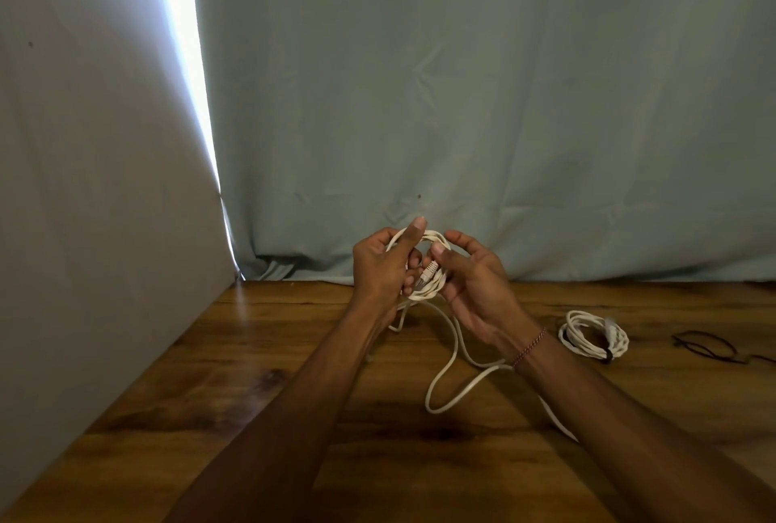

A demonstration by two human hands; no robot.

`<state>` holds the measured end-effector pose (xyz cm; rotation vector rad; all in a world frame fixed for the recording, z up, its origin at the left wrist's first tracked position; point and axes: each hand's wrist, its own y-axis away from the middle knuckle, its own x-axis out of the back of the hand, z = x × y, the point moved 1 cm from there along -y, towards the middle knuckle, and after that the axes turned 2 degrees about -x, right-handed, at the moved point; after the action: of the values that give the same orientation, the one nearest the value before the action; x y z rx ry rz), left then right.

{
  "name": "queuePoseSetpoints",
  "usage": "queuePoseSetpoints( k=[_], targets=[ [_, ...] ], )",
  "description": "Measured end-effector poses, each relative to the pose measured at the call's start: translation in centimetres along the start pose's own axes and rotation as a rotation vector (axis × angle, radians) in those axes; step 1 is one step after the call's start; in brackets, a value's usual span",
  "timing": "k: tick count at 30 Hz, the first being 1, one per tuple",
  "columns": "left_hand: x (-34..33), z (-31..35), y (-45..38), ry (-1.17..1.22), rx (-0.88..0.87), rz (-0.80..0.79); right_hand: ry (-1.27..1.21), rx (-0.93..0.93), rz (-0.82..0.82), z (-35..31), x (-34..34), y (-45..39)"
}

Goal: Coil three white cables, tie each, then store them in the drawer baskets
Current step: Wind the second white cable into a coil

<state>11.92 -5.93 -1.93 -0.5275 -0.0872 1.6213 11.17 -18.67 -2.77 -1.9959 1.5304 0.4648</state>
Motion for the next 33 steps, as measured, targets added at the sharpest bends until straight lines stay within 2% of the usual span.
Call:
queuePoseSetpoints(
  k=[9,12,15,17,19,24,27,33],
  targets=[
    [-0.2,0.9,0.1,-0.098,-0.125,-0.079,0.001,0.042,0.031,-1.0,-0.5,-0.1],
    [-0.4,0.6,0.2,-0.148,-0.136,-0.092,0.035,0.007,-0.027,-1.3,-0.6,0.0],
    [-0.9,0.2,0.3,-0.216,-0.137,-0.092,0.389,0.019,-0.137,-2.0,-0.2,0.1],
    [-1.3,0.0,0.1,-0.229,-0.09,-0.078,0.721,0.09,-0.144,-2.2,0.2,0.1],
    [-1.3,-0.1,-0.2,-0.222,-0.021,-0.025,0.912,0.162,-0.129,-2.3,0.4,0.0],
    [-1.3,0.1,0.0,-0.163,0.061,0.021,1.128,0.254,0.003,-2.5,0.5,-0.1],
    [-1.4,0.4,-0.2,-0.141,0.089,0.04,1.252,0.338,0.001,-2.6,0.2,0.2],
    [-1.0,0.6,-0.3,-0.126,0.087,0.063,1.2,0.31,-0.02,-2.9,0.0,0.5]
  ],
)
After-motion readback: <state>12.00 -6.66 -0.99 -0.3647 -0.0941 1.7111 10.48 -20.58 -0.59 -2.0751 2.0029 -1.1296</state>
